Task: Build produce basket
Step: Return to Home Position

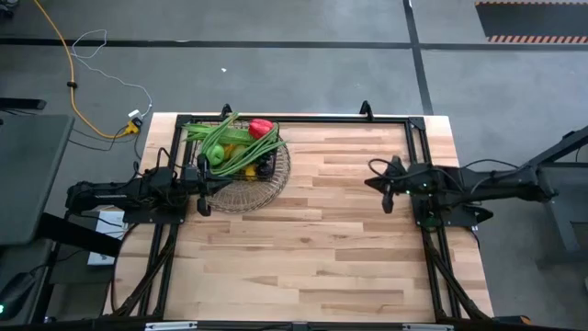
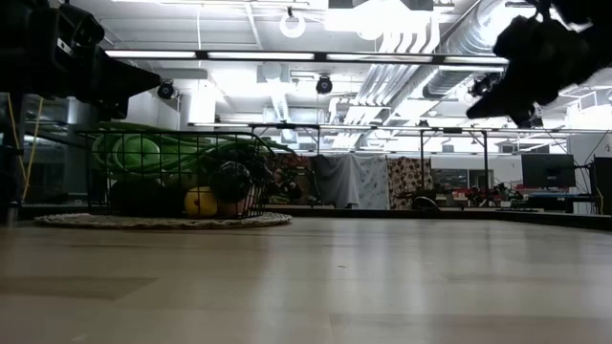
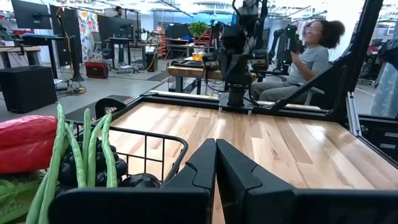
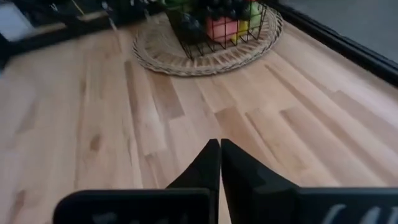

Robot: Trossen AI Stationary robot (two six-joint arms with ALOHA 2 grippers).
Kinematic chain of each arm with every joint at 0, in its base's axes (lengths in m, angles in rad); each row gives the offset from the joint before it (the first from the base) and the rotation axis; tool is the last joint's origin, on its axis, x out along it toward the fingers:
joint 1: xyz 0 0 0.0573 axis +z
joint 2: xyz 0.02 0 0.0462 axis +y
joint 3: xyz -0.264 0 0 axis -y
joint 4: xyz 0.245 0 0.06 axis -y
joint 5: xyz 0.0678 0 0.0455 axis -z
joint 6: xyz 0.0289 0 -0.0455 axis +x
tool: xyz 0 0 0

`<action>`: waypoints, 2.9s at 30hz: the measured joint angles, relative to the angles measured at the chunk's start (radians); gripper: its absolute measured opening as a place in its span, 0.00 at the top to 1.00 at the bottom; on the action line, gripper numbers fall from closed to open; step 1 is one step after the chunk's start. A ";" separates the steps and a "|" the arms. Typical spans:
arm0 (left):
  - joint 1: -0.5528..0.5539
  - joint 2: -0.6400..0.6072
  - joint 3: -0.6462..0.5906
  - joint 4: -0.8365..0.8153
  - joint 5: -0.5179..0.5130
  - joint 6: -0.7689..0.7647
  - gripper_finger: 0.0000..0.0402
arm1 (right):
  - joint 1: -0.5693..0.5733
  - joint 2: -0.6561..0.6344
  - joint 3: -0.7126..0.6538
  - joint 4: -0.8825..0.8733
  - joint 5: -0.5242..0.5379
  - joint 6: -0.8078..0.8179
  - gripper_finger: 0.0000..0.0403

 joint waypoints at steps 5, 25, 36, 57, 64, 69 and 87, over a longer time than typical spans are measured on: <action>0.000 0.000 0.000 0.000 0.000 0.000 1.00 | -0.014 -0.187 -0.114 0.040 -0.057 0.015 1.00; 0.000 0.000 0.001 0.000 0.000 0.000 1.00 | 0.097 -0.374 -0.343 0.352 -0.107 -0.206 1.00; 0.000 0.000 0.001 0.000 0.000 0.000 1.00 | 0.093 -0.324 -0.343 0.352 -0.107 -0.118 1.00; 0.000 0.000 0.001 0.000 0.000 0.000 1.00 | 0.093 -0.324 -0.343 0.352 -0.107 -0.117 1.00; 0.000 0.000 0.001 0.000 0.000 0.000 1.00 | 0.093 -0.324 -0.343 0.352 -0.107 -0.117 1.00; -0.004 -0.001 0.001 0.000 0.000 0.000 1.00 | 0.093 -0.324 -0.343 0.352 -0.107 -0.118 1.00; -0.244 -0.020 0.002 -0.015 0.107 0.054 1.00 | 0.093 -0.324 -0.343 0.352 -0.107 -0.118 1.00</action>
